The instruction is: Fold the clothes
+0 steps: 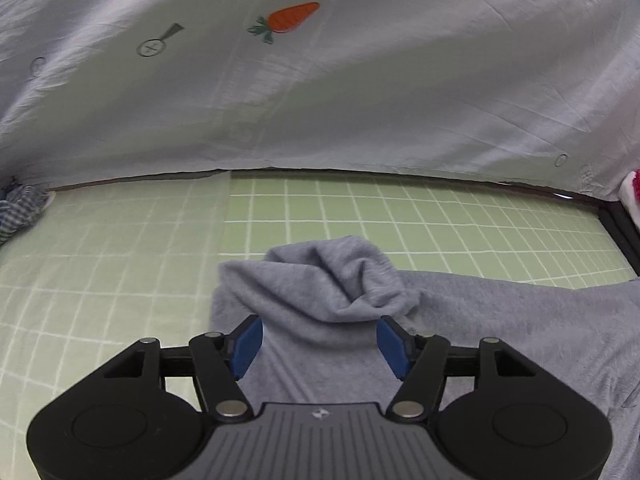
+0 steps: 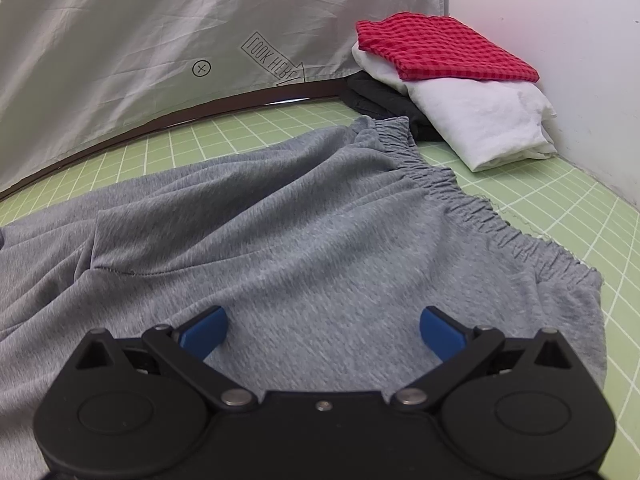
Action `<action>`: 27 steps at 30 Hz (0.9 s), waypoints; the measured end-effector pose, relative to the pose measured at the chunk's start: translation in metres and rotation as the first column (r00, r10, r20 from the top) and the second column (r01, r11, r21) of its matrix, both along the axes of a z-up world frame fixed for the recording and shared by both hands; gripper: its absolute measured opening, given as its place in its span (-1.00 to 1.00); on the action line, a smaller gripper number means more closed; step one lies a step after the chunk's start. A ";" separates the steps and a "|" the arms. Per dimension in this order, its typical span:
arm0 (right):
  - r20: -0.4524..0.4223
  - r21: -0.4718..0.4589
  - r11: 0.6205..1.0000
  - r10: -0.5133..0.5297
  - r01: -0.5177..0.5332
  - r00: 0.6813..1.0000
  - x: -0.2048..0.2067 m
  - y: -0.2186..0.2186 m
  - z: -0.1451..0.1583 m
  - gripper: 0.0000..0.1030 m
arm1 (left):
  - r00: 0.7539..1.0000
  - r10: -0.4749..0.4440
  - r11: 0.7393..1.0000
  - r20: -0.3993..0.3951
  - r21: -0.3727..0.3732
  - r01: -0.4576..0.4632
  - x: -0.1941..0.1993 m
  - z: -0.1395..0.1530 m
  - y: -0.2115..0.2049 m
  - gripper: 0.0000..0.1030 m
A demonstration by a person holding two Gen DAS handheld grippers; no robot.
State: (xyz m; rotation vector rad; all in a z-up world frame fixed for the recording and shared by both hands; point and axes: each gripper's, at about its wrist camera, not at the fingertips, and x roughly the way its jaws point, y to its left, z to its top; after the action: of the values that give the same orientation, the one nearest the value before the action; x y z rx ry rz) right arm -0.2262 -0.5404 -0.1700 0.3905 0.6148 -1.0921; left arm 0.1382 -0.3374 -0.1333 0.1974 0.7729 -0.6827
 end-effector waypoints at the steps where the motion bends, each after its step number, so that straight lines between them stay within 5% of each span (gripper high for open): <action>1: 0.000 0.000 1.000 -0.001 0.001 1.000 0.000 0.000 0.000 1.00 | 1.000 0.018 1.000 -0.008 0.002 -0.018 0.003 -0.001 0.004 0.24; 5: 0.000 -0.001 1.000 -0.002 0.002 1.000 0.001 -0.001 0.000 1.00 | 0.996 0.041 0.999 -0.081 0.027 -0.039 0.013 -0.012 0.007 0.23; 10: -0.001 0.000 1.000 -0.003 0.003 1.000 0.001 -0.001 0.000 1.00 | 0.996 -0.023 0.999 -0.081 0.025 0.025 0.009 -0.016 -0.008 0.18; 12: -0.001 -0.001 1.000 -0.003 0.003 1.000 0.001 -0.001 0.000 1.00 | 0.997 -0.036 0.998 -0.062 0.052 0.040 0.007 -0.018 -0.015 0.03; 14: -0.001 -0.001 1.000 -0.002 0.002 1.000 0.001 -0.001 0.000 1.00 | 0.998 -0.036 0.996 -0.058 0.076 0.040 0.007 -0.022 -0.018 -0.36; 17: -0.001 -0.001 1.000 -0.002 0.002 1.000 0.001 -0.001 0.000 1.00 | 0.997 0.010 0.998 -0.082 0.067 -0.005 0.015 -0.025 -0.011 -0.82; 23: -0.001 -0.001 1.000 -0.002 0.002 1.000 0.001 -0.001 0.000 1.00 | 0.993 0.106 0.994 -0.060 -0.003 -0.106 0.024 -0.004 0.027 -0.87; 27: -0.001 -0.001 1.000 -0.001 0.001 1.000 0.001 -0.002 0.000 1.00 | 0.969 0.243 0.968 -0.053 -0.053 -0.245 0.045 0.018 0.074 -0.90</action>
State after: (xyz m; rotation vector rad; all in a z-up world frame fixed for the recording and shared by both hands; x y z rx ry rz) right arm -0.2249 -0.5421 -0.1701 0.3895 0.6146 -1.0937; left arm 0.1832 -0.2629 -0.1151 0.0314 0.8047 -0.4767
